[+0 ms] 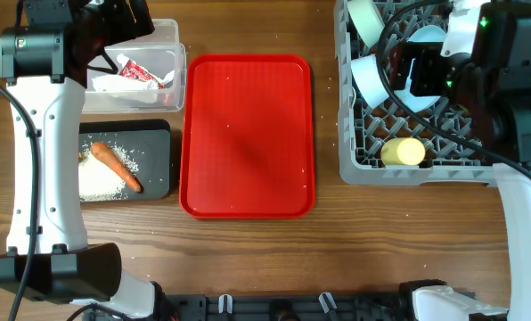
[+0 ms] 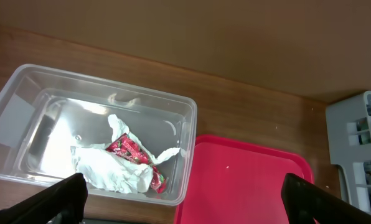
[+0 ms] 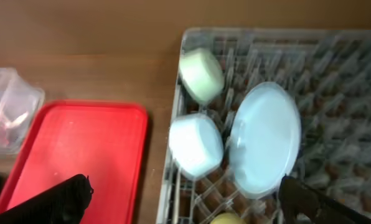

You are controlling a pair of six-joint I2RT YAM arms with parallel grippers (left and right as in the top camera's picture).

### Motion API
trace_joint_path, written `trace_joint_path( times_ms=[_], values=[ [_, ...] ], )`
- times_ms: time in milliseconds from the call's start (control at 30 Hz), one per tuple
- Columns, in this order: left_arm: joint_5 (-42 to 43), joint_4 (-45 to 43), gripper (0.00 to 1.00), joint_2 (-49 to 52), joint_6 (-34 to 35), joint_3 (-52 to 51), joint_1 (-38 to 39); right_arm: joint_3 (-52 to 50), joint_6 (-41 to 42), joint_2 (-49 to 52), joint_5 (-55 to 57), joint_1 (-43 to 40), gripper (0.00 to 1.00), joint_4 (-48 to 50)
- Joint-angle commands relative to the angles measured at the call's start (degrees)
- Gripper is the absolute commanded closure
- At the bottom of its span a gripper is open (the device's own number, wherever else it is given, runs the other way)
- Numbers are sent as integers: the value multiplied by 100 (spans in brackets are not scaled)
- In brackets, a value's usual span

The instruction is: Sort waste into correct bins and load items into the dishwasher rack

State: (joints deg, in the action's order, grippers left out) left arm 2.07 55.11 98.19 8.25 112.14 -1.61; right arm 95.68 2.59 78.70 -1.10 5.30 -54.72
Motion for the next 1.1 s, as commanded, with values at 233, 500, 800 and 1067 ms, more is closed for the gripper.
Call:
trace_joint_path(
  times_ms=[233, 500, 800, 1067],
  values=[
    [90, -15, 0, 17, 11, 4, 0, -5025, -553, -3764, -28, -444, 0, 3615],
    [90, -15, 0, 17, 11, 4, 0, -8480, -380, -6502, -688, -485, 0, 5563],
    [90, -15, 0, 17, 11, 4, 0, -9425, -92, -7622, -1073, -485, 0, 5685],
    [90, -15, 0, 17, 11, 4, 0, -9538, -94, -7855, -1250, -485, 0, 5602]
  ],
)
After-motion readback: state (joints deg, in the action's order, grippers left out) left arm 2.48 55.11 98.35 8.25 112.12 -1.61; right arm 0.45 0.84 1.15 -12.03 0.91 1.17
